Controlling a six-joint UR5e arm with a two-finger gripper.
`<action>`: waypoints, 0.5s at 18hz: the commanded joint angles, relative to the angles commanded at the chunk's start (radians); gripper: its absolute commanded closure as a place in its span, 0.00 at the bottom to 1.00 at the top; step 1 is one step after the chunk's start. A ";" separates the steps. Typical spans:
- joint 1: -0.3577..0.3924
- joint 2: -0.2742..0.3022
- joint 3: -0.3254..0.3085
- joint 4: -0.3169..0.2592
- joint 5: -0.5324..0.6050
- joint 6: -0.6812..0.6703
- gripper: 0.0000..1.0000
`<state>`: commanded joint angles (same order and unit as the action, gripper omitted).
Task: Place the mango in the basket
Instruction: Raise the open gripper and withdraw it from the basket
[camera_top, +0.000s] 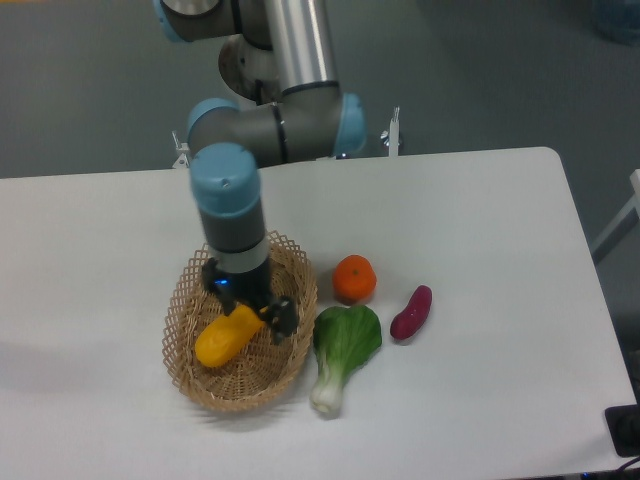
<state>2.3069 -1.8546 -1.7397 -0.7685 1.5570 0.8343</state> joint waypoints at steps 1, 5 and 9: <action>0.023 0.000 0.014 -0.006 -0.002 0.026 0.00; 0.141 0.024 0.048 -0.103 -0.055 0.213 0.00; 0.270 0.074 0.092 -0.244 -0.133 0.395 0.00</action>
<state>2.5768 -1.7811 -1.6476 -1.0120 1.4236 1.2297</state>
